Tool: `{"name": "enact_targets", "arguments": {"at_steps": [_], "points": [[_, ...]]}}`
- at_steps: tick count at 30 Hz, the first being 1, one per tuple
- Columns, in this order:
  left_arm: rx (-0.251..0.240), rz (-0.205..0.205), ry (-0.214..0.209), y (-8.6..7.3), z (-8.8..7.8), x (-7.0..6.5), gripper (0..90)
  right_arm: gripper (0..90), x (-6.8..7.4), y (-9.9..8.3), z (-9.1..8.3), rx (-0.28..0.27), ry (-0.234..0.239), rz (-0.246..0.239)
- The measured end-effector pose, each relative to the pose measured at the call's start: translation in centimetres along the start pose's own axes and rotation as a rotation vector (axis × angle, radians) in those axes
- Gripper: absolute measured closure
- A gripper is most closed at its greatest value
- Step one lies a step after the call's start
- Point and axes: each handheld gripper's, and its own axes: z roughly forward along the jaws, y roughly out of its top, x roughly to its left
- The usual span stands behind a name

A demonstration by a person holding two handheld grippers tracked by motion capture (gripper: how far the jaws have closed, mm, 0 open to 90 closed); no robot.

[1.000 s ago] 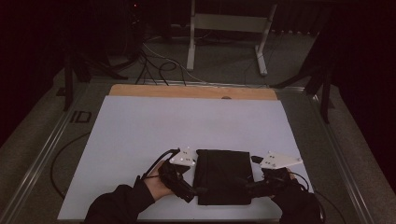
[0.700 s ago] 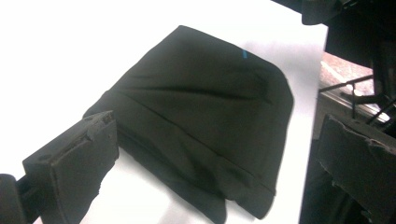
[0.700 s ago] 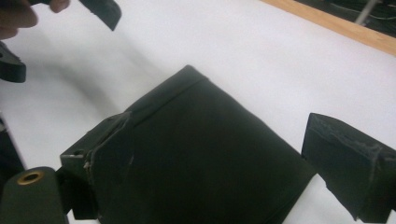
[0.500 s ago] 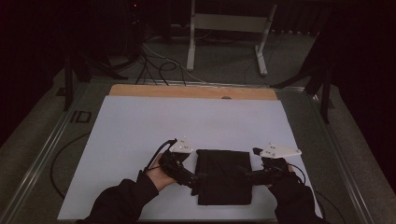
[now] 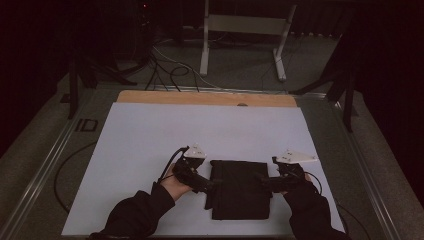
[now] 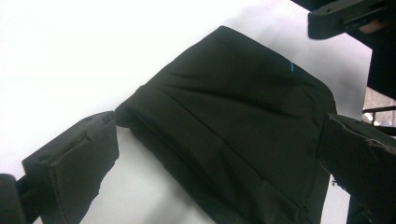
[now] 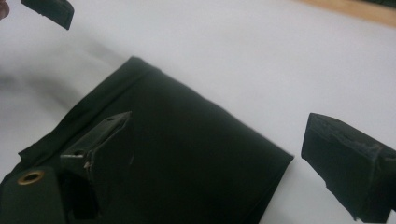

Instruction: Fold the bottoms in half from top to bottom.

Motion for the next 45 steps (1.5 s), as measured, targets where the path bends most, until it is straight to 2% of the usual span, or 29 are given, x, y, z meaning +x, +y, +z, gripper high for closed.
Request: {"name": "enact_targets", "arguments": {"at_steps": [3, 4, 7, 9, 13, 17, 28, 34, 36, 37, 42, 43, 45], "points": [[0.003, -0.017, -0.006, -0.2, 0.6, 0.4, 0.0, 10.0, -0.2, -0.4, 0.6, 0.021, -0.008, 0.005], [0.005, -0.024, 0.003, -0.3, 0.8, 0.5, 0.0, 10.0, -0.2, -0.6, 0.7, 0.023, -0.015, 0.011], [0.006, -0.059, -0.001, -0.6, 1.4, 0.8, 0.0, 10.0, -0.3, -0.9, 1.1, 0.035, -0.024, 0.023], [0.017, -0.061, -0.003, -0.8, 1.7, 0.8, 0.0, 10.0, -0.5, -1.2, 1.3, 0.048, -0.024, 0.029], [0.039, -0.093, 0.036, -1.3, 2.4, 0.9, 0.0, 10.0, -0.6, -1.7, 1.6, 0.068, -0.027, 0.044], [0.039, -0.125, 0.048, -1.6, 2.9, 0.9, 0.0, 10.0, -0.6, -2.2, 1.8, 0.086, -0.028, 0.053], [0.071, -0.129, 0.027, -2.2, 4.3, 0.9, 0.0, 13.2, -1.0, -3.5, 2.5, 0.134, -0.005, 0.079], [0.086, -0.141, 0.023, -2.2, 4.8, 0.9, 0.0, 11.1, -1.4, -3.8, 2.9, 0.159, -0.028, 0.098], [0.089, -0.15, 0.029, -2.3, 5.0, 0.8, 0.0, 11.0, -1.5, -3.9, 2.9, 0.161, -0.032, 0.109], [0.096, -0.159, 0.011, -2.3, 5.1, 0.9, 0.0, 10.6, -1.6, -4.0, 3.1, 0.175, -0.025, 0.126], [0.12, -0.196, -0.009, -2.4, 5.6, 1.0, 0.0, 9.9, -1.5, -4.1, 3.5, 0.199, -0.016, 0.144], [0.128, -0.201, -0.019, -2.5, 5.8, 1.0, 0.0, 9.9, -1.6, -4.1, 3.7, 0.213, -0.009, 0.169], [0.134, -0.212, -0.017, -2.6, 6.0, 0.9, 0.0, 10.0, -1.7, -4.1, 3.8, 0.223, -0.007, 0.181]]}}
